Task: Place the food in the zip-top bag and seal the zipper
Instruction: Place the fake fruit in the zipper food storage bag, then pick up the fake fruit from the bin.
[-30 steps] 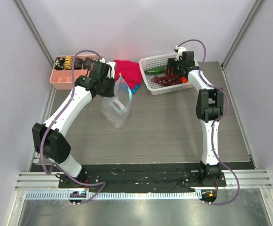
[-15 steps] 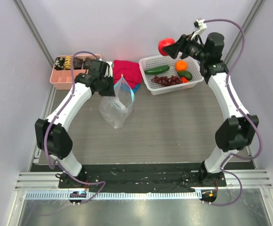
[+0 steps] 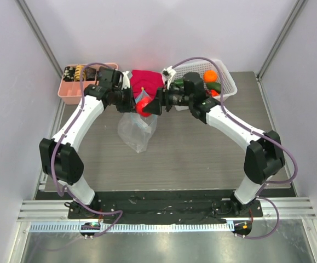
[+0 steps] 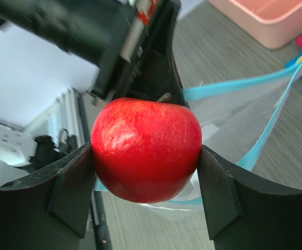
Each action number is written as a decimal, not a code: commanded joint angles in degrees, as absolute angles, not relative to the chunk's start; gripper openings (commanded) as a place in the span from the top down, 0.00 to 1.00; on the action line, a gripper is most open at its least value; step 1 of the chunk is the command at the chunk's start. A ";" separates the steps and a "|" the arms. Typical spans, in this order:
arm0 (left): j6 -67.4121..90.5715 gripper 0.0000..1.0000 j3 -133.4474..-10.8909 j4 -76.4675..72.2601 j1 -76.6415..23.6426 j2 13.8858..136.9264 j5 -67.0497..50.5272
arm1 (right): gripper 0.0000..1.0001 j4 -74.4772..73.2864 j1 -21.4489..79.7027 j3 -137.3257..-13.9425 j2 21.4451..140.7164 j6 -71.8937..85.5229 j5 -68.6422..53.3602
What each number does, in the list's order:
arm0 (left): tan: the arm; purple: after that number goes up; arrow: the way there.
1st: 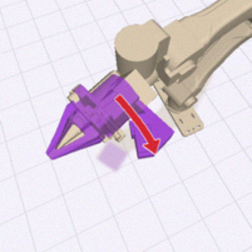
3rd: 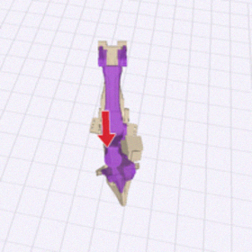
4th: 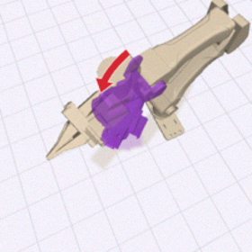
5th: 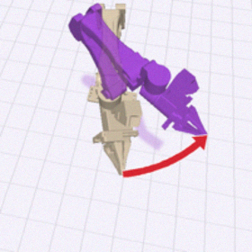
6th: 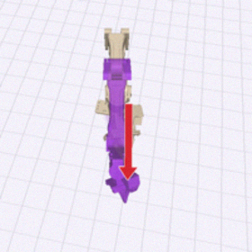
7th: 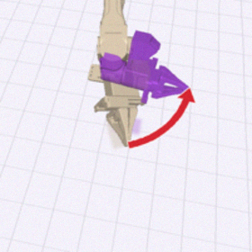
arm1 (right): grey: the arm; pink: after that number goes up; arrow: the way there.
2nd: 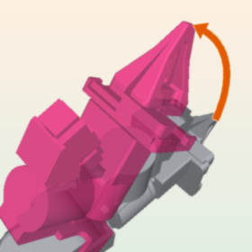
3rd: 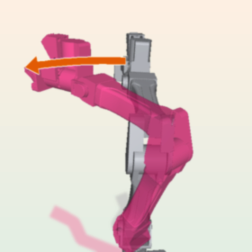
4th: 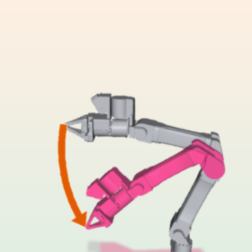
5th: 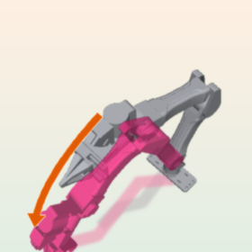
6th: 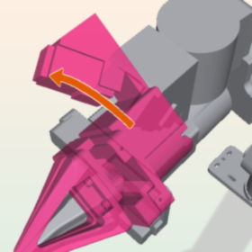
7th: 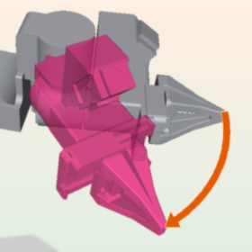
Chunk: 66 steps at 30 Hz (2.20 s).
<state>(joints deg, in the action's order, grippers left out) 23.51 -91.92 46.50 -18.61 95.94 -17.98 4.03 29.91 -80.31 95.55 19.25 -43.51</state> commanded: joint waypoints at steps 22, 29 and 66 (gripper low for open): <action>19.95 1.00 -87.54 39.73 -16.44 90.70 -30.15 | 0.00 -18.88 17.41 -98.78 101.23 3.71 -35.34; 19.86 1.00 -87.01 39.38 -16.44 90.88 -30.59 | 0.00 -30.48 10.99 -109.57 113.79 -17.20 -19.00; 18.63 1.00 -85.25 39.90 -15.74 90.53 -28.21 | 0.99 -32.88 9.93 -130.34 127.99 -34.91 -12.30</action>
